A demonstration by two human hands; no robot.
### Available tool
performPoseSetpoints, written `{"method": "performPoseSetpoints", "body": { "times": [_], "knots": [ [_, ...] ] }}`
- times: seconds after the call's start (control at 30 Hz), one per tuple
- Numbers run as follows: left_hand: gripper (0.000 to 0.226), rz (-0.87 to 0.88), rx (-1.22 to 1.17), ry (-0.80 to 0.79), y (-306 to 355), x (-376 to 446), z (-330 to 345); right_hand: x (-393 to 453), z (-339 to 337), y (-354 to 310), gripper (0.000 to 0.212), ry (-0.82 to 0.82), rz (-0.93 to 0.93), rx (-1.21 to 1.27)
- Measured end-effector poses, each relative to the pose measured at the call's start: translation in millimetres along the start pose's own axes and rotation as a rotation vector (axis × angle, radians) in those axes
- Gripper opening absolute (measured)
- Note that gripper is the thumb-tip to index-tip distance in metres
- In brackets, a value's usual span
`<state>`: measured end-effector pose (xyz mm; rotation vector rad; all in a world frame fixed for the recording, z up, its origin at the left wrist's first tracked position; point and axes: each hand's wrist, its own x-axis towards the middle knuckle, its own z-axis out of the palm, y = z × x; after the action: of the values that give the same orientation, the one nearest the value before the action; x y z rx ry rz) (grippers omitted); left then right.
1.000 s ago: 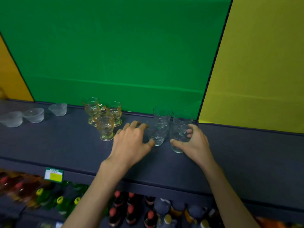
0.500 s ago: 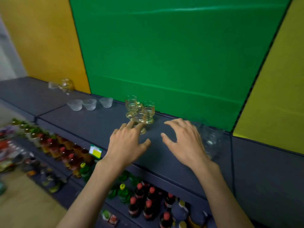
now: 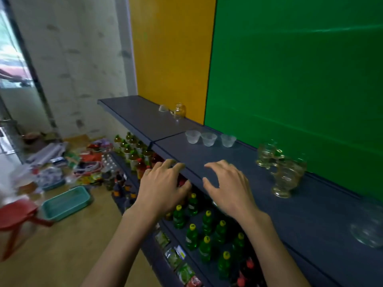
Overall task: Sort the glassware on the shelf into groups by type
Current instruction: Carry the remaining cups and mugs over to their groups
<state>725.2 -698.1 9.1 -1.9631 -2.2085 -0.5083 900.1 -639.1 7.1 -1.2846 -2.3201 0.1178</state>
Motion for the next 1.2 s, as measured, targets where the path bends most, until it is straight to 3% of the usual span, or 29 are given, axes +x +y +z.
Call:
{"method": "performPoseSetpoints", "body": {
  "times": [0.3, 0.6, 0.87, 1.2],
  "knots": [
    [0.061, -0.020, 0.021, -0.012, -182.2, 40.2, -10.0, 108.5, 95.6, -144.0, 0.041, -0.055, -0.031, 0.011],
    [0.057, -0.038, 0.002, -0.032, -314.2, 83.0, -3.6, 198.8, 165.5, -216.2, 0.039, -0.085, -0.014, 0.004],
    [0.058, 0.019, -0.002, -0.026, -387.5, 188.7, 20.1, 314.8, 221.6, -229.2, 0.043, -0.051, 0.037, 0.002],
    [0.060, 0.172, 0.037, -0.091, -457.8, 385.4, 53.3, 483.2, 281.3, -201.2, 0.046, 0.009, 0.184, 0.032]
  ]
}}
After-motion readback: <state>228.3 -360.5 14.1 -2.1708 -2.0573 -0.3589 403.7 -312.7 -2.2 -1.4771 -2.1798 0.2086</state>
